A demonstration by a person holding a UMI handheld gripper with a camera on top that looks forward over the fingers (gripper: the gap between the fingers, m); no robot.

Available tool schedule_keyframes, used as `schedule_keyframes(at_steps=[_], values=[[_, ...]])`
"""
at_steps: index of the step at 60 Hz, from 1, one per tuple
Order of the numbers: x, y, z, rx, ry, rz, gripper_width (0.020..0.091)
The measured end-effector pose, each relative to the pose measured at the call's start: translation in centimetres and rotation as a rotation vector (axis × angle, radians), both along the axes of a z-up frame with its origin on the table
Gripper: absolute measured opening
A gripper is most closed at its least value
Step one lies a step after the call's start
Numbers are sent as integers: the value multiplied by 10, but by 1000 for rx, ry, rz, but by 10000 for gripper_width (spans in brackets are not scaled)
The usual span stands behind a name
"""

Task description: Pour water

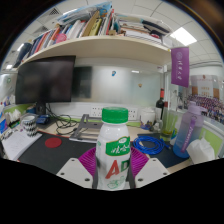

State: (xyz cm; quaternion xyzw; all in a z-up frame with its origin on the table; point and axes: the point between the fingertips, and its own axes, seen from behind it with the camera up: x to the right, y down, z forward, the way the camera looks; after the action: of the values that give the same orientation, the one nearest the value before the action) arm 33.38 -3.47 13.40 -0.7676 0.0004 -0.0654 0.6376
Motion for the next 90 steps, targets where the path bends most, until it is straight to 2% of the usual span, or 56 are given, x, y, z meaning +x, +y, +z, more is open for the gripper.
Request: schedule_keyframes(at_steps=[5, 8, 9, 22, 35, 50, 59, 68, 90], values=[[9, -6, -2, 9, 9, 3, 363], [17, -20, -6, -13, 20, 1, 363], [1, 3, 3, 4, 12, 13, 363], [1, -1, -1, -39, -30, -2, 363], [-28, 34, 53, -93, -320, 8, 363], [-131, 103, 104, -186, -856, 121, 362], [-213, 133, 100, -189, -1211, 222, 365], [-274, 150, 73, -207, -1507, 316, 364], [-312, 171, 44, -252, -1866, 333, 363]])
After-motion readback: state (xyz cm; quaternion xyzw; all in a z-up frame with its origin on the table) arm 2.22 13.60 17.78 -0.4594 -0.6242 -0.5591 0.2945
